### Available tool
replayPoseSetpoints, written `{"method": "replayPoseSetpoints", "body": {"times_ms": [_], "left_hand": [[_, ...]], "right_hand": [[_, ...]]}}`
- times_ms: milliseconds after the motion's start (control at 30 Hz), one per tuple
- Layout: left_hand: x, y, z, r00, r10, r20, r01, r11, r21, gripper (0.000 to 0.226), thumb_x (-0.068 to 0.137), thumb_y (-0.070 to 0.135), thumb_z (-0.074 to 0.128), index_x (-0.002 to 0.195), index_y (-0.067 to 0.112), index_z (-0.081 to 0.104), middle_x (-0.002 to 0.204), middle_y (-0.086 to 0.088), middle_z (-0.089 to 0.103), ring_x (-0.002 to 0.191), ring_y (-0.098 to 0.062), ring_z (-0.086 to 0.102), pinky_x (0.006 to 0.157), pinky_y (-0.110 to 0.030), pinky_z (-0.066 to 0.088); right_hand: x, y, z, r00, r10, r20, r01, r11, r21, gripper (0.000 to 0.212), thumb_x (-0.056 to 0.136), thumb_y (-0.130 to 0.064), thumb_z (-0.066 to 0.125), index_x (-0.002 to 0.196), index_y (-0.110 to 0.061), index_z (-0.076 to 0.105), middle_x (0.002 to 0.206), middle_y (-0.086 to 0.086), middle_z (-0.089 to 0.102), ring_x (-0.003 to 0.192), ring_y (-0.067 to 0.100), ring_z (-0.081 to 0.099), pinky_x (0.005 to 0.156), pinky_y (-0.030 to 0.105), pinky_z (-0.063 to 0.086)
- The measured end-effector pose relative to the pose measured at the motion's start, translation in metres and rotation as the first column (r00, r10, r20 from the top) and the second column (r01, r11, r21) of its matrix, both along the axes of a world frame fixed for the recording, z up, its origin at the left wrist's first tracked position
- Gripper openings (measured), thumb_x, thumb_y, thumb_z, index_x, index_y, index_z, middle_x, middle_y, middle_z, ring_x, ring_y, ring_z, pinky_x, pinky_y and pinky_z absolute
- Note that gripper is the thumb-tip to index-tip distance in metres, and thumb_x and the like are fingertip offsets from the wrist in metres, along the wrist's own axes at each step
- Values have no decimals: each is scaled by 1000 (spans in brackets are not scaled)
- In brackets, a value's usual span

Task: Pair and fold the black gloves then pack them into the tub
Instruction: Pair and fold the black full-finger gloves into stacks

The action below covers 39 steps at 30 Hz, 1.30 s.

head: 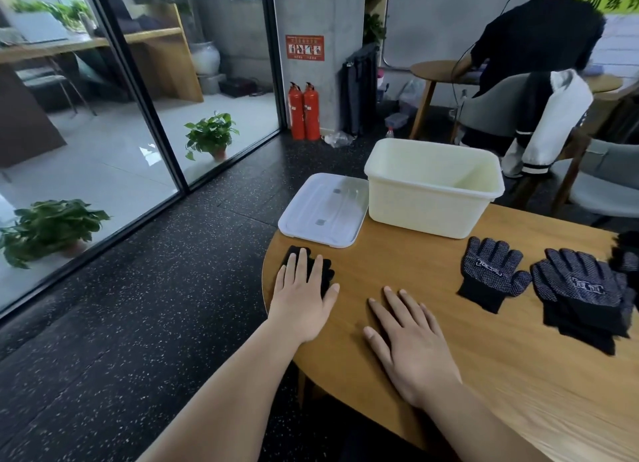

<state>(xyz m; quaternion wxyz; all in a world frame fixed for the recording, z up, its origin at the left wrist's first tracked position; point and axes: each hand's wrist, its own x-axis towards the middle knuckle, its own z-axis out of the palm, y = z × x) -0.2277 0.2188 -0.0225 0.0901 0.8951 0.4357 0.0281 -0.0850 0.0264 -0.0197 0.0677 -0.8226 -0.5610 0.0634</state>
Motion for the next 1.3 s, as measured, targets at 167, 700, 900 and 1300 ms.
{"method": "replayPoseSetpoints", "body": {"times_ms": [167,700,900,1300], "left_hand": [[23,22,2,1000,0,-12,0,1000,-23,78,105,70,11,169,28,-4,177,-6,-15,162,-29,-18,132,-49,-4],[19,12,-9,999,44,24,-46,996,76,84,105,68,11,169,16,-5,176,-10,-15,161,-27,-21,132,-46,-6],[12,5,-5,998,56,-19,-55,997,61,85,105,68,13,169,14,-2,177,-11,-12,163,-28,-14,133,-46,-2],[4,-10,2,987,163,-2,-161,977,141,84,106,65,13,169,11,3,177,-10,-5,163,-31,-10,133,-48,1]], "right_hand": [[-1,1,3,1000,-1,0,1,1000,-1,74,100,-74,-6,166,-44,4,174,-15,-13,159,10,-22,131,42,-5],[-3,1,8,1000,-2,-11,2,1000,-14,70,104,-73,1,166,-42,7,175,-12,-9,160,12,-17,131,42,-3],[-3,0,5,1000,-5,-7,5,1000,-3,72,102,-73,-3,166,-43,7,175,-12,-8,160,12,-18,131,42,-3],[-4,-1,7,1000,-14,-19,14,1000,12,70,104,-72,1,166,-42,9,175,-12,-7,160,11,-17,131,41,-5]]}}
